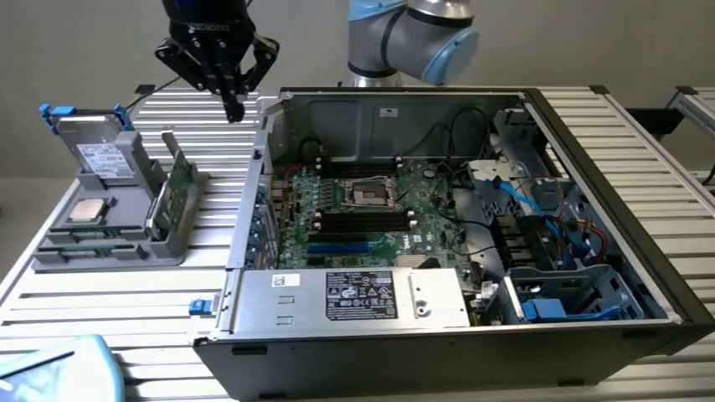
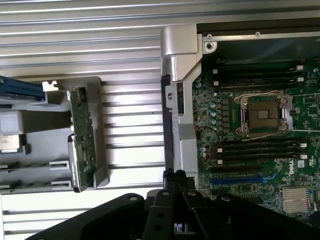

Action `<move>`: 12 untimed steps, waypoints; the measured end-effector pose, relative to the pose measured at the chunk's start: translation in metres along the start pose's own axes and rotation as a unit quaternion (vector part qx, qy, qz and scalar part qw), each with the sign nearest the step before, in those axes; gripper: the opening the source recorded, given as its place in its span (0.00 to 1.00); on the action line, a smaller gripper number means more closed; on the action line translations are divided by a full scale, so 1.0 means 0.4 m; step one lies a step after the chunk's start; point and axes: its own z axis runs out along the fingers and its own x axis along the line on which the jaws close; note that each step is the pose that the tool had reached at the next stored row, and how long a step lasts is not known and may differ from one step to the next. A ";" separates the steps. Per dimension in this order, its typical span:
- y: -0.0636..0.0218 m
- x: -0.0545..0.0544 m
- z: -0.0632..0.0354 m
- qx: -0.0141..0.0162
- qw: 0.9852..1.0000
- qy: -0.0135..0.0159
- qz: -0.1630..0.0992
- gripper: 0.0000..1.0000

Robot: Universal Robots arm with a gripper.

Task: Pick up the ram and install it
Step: 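Reach for the ram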

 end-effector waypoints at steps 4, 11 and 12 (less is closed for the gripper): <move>-0.003 0.045 0.003 0.000 1.000 0.008 0.000 0.11; -0.009 0.125 0.010 0.001 1.000 0.023 0.001 0.11; -0.010 0.136 0.011 0.001 1.000 0.024 0.001 0.11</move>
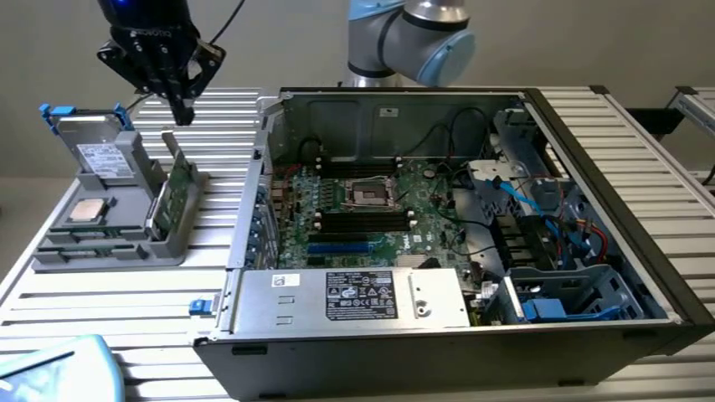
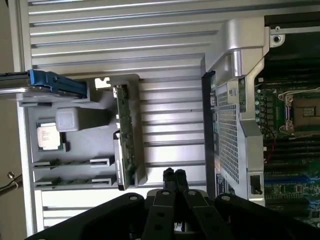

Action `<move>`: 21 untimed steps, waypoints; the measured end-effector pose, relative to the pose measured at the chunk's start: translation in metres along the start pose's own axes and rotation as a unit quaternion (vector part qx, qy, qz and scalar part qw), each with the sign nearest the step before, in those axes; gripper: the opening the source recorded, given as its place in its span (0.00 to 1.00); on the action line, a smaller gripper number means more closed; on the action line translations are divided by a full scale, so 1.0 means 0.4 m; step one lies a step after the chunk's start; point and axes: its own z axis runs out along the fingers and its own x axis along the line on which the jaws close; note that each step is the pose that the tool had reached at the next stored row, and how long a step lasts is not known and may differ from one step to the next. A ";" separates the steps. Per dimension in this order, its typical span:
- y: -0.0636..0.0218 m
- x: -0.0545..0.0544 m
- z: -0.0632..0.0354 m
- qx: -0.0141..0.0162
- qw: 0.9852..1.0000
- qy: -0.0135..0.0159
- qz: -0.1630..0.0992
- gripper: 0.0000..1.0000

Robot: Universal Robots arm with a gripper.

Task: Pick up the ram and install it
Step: 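Reach for the ram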

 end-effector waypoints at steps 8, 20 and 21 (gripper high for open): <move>-0.007 0.087 0.013 0.000 1.000 0.004 -0.001 0.11; -0.013 0.167 0.025 0.001 1.000 0.012 -0.015 0.11; -0.014 0.174 0.026 0.001 1.000 0.013 -0.016 0.11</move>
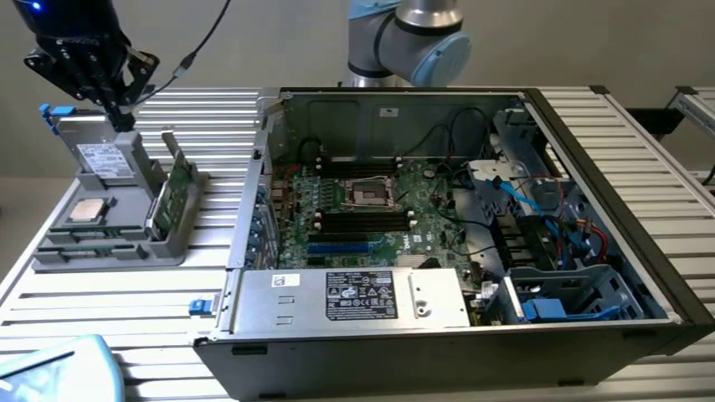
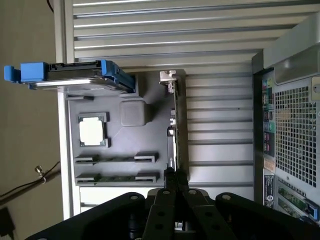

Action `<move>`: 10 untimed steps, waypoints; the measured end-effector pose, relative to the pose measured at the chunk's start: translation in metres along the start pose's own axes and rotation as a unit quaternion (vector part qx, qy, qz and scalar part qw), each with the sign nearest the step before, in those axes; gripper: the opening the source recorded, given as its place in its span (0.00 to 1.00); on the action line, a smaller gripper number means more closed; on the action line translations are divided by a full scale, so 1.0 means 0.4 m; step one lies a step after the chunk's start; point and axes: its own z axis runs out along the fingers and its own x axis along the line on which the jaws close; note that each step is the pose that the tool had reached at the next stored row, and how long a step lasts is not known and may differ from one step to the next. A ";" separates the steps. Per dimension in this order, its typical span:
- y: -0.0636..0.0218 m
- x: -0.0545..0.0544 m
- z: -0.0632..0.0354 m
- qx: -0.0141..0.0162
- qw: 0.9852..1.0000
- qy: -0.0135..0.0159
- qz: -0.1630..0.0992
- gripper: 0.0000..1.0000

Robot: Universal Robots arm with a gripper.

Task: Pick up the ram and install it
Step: 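Reach for the ram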

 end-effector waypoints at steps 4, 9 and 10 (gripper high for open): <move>-0.001 0.027 0.005 0.000 1.000 0.002 -0.005 0.11; -0.003 0.068 0.015 0.001 1.000 0.003 -0.010 0.11; -0.004 0.076 0.017 0.001 1.000 0.003 -0.011 0.11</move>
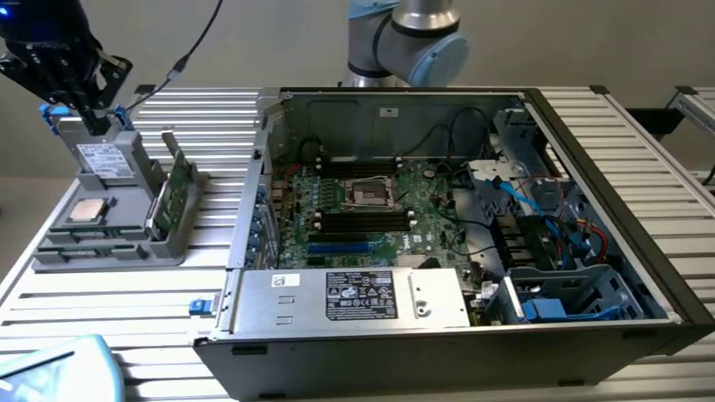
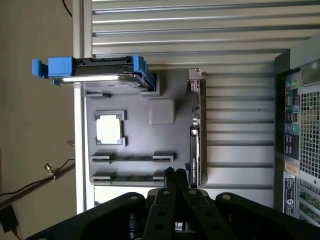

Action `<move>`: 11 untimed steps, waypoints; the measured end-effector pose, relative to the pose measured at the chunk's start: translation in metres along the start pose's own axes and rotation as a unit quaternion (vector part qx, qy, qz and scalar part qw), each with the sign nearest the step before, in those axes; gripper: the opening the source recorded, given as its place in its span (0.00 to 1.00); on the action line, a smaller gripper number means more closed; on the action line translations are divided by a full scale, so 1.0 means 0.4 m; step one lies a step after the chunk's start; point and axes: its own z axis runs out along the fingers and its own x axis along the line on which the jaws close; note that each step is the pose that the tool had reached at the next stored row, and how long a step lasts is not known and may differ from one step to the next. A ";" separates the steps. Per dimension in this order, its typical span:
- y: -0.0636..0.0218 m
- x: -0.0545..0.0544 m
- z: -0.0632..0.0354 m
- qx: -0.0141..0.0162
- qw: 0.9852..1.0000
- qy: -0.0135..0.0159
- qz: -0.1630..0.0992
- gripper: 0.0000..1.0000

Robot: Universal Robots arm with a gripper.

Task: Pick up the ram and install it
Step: 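Reach for the ram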

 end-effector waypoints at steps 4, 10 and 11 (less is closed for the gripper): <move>-0.002 0.030 0.009 0.000 1.000 0.000 -0.004 0.11; -0.016 0.053 0.020 0.001 1.000 0.001 -0.011 0.11; -0.019 0.059 0.022 0.001 1.000 0.001 -0.011 0.11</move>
